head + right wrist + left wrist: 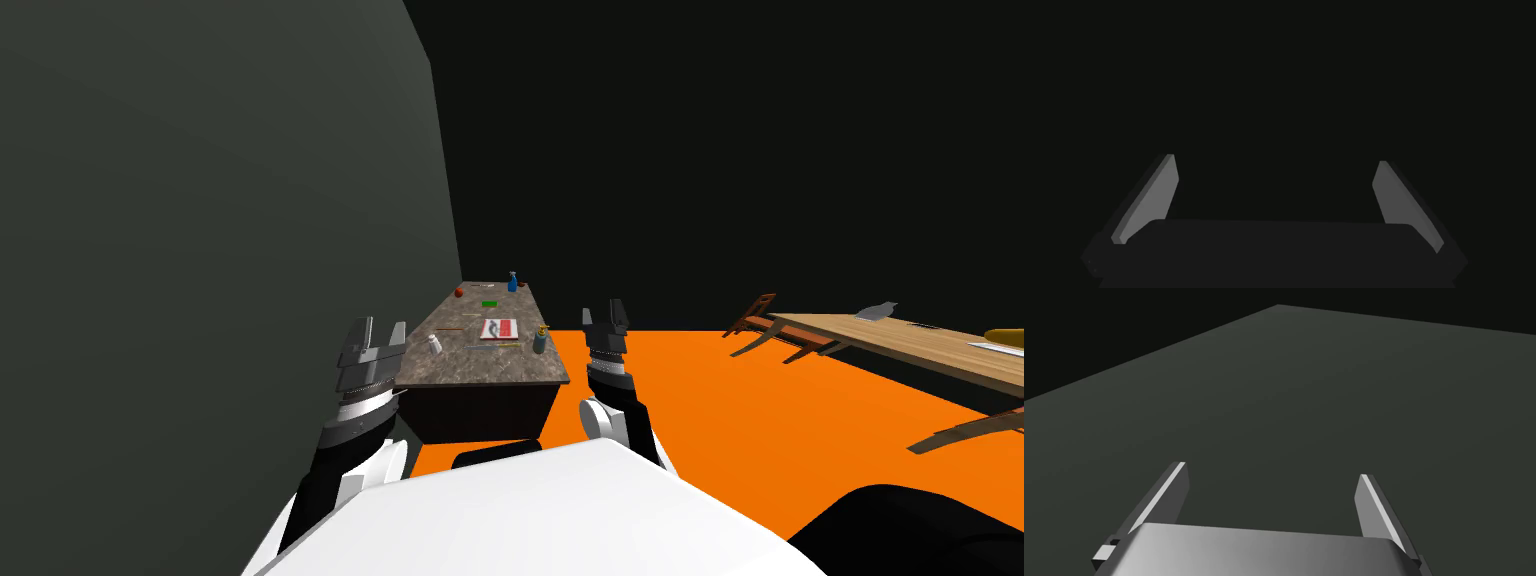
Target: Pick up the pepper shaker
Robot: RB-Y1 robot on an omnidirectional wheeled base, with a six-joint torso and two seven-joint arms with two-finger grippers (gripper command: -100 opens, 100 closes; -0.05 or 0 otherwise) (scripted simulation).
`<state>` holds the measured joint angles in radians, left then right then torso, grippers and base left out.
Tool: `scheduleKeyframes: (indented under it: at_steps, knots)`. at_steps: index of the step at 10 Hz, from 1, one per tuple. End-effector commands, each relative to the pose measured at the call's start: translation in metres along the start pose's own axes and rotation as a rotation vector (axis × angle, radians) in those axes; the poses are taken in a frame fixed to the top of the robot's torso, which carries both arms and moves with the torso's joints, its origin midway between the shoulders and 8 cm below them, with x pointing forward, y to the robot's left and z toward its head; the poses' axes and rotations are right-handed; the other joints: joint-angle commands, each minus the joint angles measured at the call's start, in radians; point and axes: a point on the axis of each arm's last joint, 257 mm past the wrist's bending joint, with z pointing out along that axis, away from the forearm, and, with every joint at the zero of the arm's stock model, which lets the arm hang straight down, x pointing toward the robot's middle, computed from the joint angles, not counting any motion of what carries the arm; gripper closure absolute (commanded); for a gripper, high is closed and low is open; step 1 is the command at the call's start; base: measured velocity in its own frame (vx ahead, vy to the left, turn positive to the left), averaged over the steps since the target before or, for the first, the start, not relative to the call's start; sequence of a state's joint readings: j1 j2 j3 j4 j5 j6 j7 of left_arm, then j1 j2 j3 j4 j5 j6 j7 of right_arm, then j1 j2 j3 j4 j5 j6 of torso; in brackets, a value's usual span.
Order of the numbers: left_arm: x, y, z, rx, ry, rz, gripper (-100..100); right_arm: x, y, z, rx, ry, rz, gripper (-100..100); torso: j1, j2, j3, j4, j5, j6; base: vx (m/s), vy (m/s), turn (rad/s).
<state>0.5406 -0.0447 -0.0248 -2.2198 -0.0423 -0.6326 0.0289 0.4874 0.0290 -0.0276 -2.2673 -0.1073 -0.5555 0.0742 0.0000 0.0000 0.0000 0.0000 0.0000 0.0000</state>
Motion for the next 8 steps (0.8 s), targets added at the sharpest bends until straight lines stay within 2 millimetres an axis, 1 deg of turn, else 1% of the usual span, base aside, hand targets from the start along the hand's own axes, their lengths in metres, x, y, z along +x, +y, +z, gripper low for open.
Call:
scheduleKeyframes:
  at_steps: [1, 4, 8]
  knots:
    - [0.005, 0.005, -0.001, -0.011, 0.049, 0.034, -100, 0.0, 0.0, 0.0, 0.0, 0.0, 0.0, 0, 0.0, 0.0, 0.0, 0.0, 0.0, 0.0, -0.027, 0.013, -0.025]
    - [0.012, 0.017, -0.005, -0.036, 0.124, 0.103, -100, 0.0, 0.0, 0.0, 0.0, 0.0, 0.0, 0, 0.003, 0.004, 0.002, 0.001, 0.001, 0.0, -0.056, 0.04, -0.031]
    - [0.017, 0.041, -0.011, -0.08, 0.222, 0.231, -100, 0.0, 0.0, 0.0, 0.0, 0.0, 0.0, 0, 0.004, 0.005, 0.003, 0.001, 0.001, 0.0, -0.078, 0.054, -0.044]
